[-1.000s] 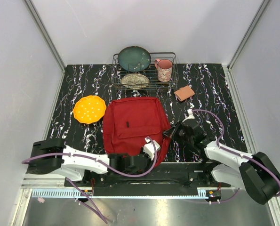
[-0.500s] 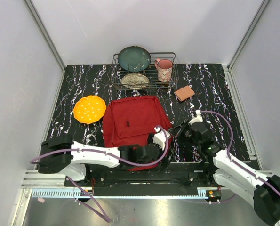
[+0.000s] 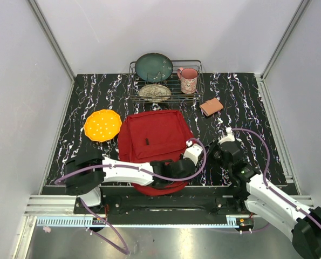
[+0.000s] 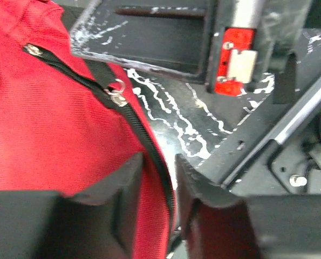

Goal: Pack the student bag
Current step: Zip the student bag at the center of the board.

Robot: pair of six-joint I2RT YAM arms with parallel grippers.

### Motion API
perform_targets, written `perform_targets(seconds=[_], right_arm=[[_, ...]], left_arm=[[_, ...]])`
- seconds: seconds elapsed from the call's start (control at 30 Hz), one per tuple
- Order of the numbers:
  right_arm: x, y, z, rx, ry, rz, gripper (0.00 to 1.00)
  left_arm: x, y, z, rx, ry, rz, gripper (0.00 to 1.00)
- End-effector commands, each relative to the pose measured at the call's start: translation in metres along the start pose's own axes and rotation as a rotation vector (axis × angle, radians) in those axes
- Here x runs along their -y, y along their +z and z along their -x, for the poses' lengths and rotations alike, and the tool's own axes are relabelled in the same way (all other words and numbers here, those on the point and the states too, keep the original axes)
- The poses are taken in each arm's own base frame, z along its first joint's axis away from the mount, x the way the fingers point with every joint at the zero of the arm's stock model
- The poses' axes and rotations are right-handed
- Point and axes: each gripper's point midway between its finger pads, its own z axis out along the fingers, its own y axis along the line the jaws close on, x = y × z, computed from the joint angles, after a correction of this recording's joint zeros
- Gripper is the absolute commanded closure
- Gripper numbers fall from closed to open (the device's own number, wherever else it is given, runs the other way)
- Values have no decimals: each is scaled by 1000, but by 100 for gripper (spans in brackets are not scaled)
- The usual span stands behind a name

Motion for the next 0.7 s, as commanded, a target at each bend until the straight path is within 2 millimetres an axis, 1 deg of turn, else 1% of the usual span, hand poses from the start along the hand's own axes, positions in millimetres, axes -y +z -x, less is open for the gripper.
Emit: perform_targets(seconds=[0.0,0.03,0.07,0.13,0.17,0.2,0.23,0.27,0.3,0.33,0.37,0.4,0.43,0.47,0.5,0.53,0.6,0.63,0.67], right_arm=[[-6,0,16,68,-20,12,100],[-5,1,16,66,-20,8,100],[-5,2,16,64,-22,7,100],[-3,6,15,62,-22,-1,100],[-4,8,16,64,-23,-4,100],[-6,10,18,69,-25,3,100],[-2,15,15,56,-26,-15,100],[-4,17,17,57,-27,-13,100],[-8,20,20,68,-27,2,100],[-9,23,20,69,-27,3,100],[-6,29,18,58,-26,-11,100],[-10,32,21,70,-27,4,100],[-6,37,18,57,-26,-10,100],[-10,40,20,58,-26,-4,100],[-14,43,23,67,-27,8,100],[-11,48,21,56,-25,2,100],[-20,53,24,63,-21,31,100],[-19,57,23,55,-19,26,100],[-24,60,26,66,-16,44,100]], left_arm=[[3,0,16,35,-56,22,79],[1,0,14,31,-58,34,95],[-1,-1,15,35,-59,37,100],[-3,-2,10,36,-56,32,100],[1,-6,12,43,-58,3,100],[3,-8,10,47,-54,-13,100],[1,-10,4,51,-54,-24,100],[4,-15,5,65,-56,-41,100],[7,-18,1,64,-48,-53,100],[5,-20,-4,65,-45,-54,100],[7,-25,-2,77,-48,-59,100],[10,-28,-5,79,-39,-72,100],[11,-32,-9,80,-36,-79,100],[12,-35,-10,90,-32,-82,100],[18,-41,-9,98,-30,-105,100],[18,-43,-13,98,-26,-114,100],[24,-48,-15,100,-7,-138,100],[27,-49,-16,98,2,-144,100],[32,-51,-20,94,18,-158,100]])
